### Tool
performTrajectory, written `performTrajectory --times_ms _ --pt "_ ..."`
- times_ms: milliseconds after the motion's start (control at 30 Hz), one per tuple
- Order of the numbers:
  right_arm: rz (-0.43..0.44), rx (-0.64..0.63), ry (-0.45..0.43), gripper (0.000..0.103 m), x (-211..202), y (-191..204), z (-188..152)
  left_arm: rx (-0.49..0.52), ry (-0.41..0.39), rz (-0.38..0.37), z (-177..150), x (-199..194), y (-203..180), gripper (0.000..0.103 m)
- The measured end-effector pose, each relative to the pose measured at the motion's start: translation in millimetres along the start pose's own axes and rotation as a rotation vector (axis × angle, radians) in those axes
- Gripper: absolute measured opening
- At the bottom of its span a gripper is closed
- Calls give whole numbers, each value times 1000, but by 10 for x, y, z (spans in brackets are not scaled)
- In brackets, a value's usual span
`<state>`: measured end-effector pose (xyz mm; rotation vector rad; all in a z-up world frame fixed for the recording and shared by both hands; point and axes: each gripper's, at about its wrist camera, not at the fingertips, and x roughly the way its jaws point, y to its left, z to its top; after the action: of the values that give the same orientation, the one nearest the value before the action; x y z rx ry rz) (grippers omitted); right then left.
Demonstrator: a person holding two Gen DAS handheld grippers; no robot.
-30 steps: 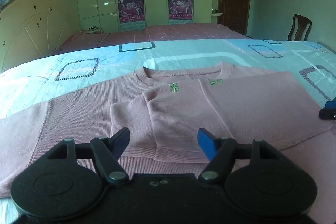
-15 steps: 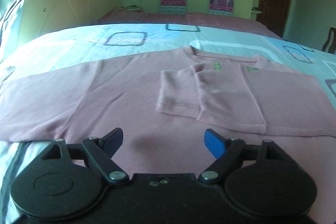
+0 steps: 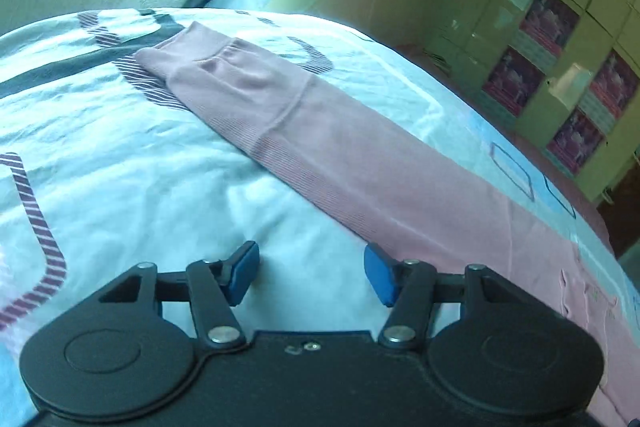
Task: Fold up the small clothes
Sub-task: 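Move the left tool to the other sleeve cuff and grasp it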
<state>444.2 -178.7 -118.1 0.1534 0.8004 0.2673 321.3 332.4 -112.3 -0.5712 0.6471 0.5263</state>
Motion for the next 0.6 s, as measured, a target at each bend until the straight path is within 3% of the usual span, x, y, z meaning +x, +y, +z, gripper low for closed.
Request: performTrajectory --times_ms 333,600 --pt "-10 143 -74 40 -71 819 201 -272 -20 -135 682 359 981 54" --pt "-62 117 -75 40 -164 1063 279 -347 -50 -171 906 602 1170 51"
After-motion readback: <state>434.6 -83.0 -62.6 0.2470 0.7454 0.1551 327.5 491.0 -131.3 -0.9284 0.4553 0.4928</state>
